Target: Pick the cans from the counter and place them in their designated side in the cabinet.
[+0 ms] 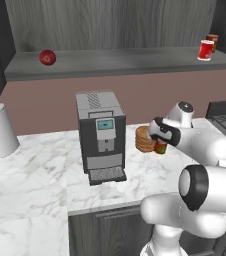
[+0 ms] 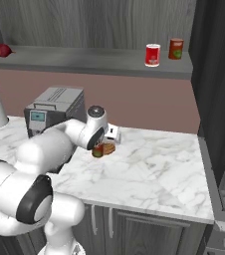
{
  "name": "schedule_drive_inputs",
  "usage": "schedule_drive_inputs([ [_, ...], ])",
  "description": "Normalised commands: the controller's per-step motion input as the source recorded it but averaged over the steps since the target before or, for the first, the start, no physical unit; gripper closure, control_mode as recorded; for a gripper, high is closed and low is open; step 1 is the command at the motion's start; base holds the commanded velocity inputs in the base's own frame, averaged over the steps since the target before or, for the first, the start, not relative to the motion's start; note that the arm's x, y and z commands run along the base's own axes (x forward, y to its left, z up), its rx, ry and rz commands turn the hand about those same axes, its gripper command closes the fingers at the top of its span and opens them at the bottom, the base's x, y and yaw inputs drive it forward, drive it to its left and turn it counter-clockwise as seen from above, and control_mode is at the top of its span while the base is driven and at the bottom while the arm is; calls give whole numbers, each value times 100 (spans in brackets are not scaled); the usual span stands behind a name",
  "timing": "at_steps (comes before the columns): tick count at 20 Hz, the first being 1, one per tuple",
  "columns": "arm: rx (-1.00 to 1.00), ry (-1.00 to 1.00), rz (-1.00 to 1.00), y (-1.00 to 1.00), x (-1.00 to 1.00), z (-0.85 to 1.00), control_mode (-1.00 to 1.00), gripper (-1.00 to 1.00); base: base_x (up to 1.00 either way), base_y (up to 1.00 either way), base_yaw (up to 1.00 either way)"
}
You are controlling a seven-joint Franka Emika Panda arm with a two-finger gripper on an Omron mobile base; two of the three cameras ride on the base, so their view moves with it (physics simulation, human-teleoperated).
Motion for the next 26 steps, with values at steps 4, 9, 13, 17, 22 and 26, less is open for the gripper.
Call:
schedule_drive_inputs([
  [4,0,-2,0,-21,-21,60,-100,100,0,0,0],
  [9,0,-5,0,-19,-28,58,-100,100,0,0,0],
  [13,0,-8,0,-14,-30,50,-100,100,0,0,0],
  [17,0,-9,0,-16,-28,51,-100,100,0,0,0],
  [22,-1,-13,1,-11,-21,48,-100,100,0,0,0],
  [26,-2,-17,1,-6,-18,49,-100,100,0,0,0],
])
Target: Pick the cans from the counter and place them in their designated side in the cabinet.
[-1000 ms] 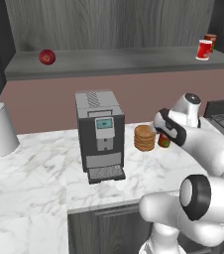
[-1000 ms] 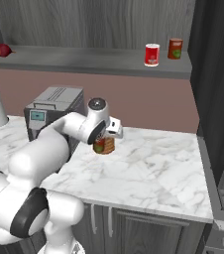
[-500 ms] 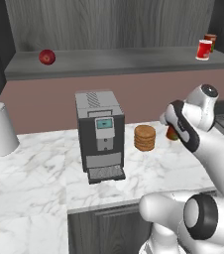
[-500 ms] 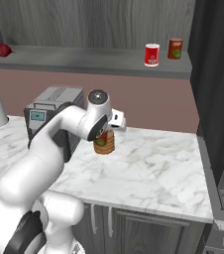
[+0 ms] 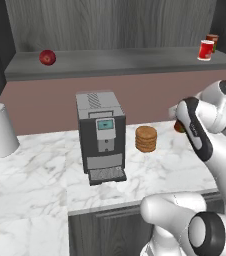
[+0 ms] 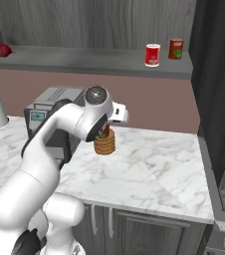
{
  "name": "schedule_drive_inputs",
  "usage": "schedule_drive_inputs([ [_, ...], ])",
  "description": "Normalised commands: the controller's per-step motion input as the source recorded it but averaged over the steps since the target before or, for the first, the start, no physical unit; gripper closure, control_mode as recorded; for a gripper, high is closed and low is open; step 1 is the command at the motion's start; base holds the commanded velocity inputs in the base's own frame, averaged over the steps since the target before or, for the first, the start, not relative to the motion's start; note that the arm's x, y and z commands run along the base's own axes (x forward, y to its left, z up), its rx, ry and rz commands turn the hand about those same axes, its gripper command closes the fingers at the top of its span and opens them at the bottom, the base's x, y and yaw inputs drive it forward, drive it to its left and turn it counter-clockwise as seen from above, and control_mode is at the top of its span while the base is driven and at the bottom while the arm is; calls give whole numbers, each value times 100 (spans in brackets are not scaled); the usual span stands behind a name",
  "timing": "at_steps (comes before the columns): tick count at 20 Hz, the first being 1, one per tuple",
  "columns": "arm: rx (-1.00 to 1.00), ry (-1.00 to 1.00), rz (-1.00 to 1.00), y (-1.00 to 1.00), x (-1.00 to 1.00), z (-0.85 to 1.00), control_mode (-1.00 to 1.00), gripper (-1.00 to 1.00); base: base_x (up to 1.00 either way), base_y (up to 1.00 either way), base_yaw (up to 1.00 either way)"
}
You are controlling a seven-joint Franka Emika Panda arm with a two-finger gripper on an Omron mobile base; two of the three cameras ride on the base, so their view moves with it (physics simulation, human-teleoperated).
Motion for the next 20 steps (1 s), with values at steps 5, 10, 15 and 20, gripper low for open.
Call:
schedule_drive_inputs([
  [5,-3,-20,1,-8,-17,51,-100,100,0,0,0],
  [10,-3,-17,0,-2,-11,52,-100,100,0,0,0],
  [15,-2,-9,0,-8,-14,51,-100,100,0,0,0],
  [20,-2,-6,0,-5,-18,50,-100,100,0,0,0],
])
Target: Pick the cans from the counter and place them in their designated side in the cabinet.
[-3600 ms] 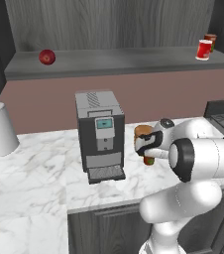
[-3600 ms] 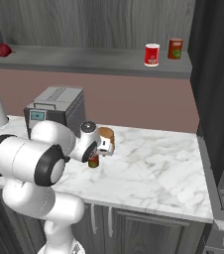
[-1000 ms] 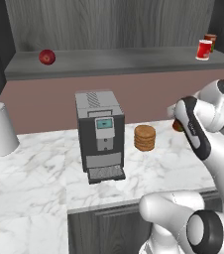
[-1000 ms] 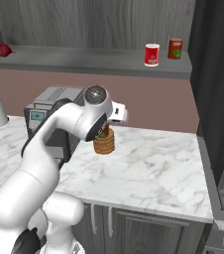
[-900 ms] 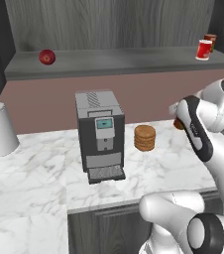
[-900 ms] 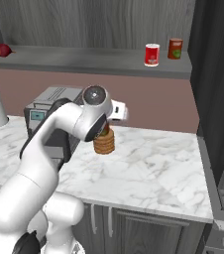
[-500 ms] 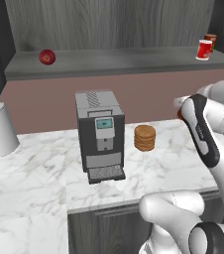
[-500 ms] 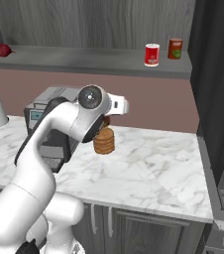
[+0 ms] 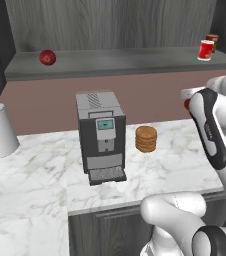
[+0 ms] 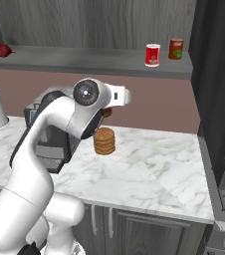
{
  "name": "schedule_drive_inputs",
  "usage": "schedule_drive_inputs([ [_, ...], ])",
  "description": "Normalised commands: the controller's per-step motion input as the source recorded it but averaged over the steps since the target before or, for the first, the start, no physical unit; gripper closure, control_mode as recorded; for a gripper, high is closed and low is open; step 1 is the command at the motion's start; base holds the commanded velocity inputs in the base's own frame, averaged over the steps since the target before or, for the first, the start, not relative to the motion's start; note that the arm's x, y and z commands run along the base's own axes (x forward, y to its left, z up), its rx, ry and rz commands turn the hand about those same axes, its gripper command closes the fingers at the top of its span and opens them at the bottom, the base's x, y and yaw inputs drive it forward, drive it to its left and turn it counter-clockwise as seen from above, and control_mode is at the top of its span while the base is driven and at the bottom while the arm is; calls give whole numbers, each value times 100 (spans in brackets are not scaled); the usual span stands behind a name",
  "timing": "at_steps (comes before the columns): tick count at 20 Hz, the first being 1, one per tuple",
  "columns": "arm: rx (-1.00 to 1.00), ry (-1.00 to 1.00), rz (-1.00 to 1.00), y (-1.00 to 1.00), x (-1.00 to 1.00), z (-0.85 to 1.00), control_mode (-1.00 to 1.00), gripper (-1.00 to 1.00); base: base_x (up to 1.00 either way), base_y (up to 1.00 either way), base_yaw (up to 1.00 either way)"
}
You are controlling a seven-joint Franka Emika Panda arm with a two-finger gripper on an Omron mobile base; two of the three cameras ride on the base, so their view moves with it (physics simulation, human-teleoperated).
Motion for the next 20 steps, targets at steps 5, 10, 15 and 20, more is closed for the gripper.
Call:
schedule_drive_inputs([
  [5,-1,-2,0,-3,-27,50,-100,100,0,0,0],
  [10,-2,-1,0,-2,-30,46,-100,100,0,0,0],
  [15,-2,-6,0,0,-17,40,-100,100,0,0,0],
  [20,0,-4,0,0,0,36,-100,100,0,0,0],
])
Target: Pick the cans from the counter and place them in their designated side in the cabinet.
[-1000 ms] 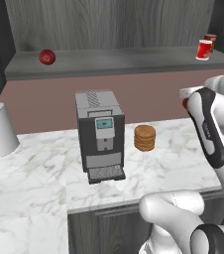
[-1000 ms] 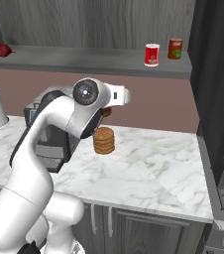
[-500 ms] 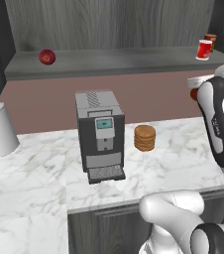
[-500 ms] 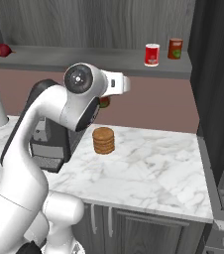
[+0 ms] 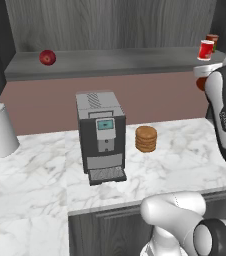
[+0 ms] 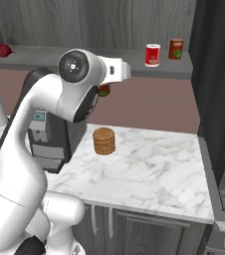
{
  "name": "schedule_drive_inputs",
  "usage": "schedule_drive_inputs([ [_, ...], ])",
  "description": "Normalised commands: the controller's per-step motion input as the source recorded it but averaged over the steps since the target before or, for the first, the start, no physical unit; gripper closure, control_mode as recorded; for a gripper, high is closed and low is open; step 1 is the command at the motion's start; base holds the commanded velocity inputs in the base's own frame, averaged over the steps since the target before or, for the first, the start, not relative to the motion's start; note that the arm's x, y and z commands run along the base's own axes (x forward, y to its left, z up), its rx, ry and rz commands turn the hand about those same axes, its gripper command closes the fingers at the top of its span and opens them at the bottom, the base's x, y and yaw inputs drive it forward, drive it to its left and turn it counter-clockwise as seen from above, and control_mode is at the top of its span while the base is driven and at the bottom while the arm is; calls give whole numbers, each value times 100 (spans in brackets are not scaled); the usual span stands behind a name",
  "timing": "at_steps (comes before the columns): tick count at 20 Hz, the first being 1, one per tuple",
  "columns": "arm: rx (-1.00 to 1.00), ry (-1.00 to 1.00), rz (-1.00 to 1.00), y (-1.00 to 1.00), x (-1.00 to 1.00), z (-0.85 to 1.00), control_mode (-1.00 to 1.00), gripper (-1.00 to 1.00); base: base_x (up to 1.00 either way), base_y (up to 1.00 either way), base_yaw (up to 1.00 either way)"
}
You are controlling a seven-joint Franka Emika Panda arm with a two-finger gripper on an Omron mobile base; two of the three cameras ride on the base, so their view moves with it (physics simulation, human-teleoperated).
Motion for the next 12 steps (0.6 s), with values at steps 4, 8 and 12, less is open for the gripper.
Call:
schedule_drive_inputs([
  [4,-1,-5,0,-1,0,33,-100,100,0,0,0],
  [8,-3,-9,0,-1,6,29,-100,100,0,0,0],
  [12,-2,-8,0,0,23,16,-100,100,0,0,0],
])
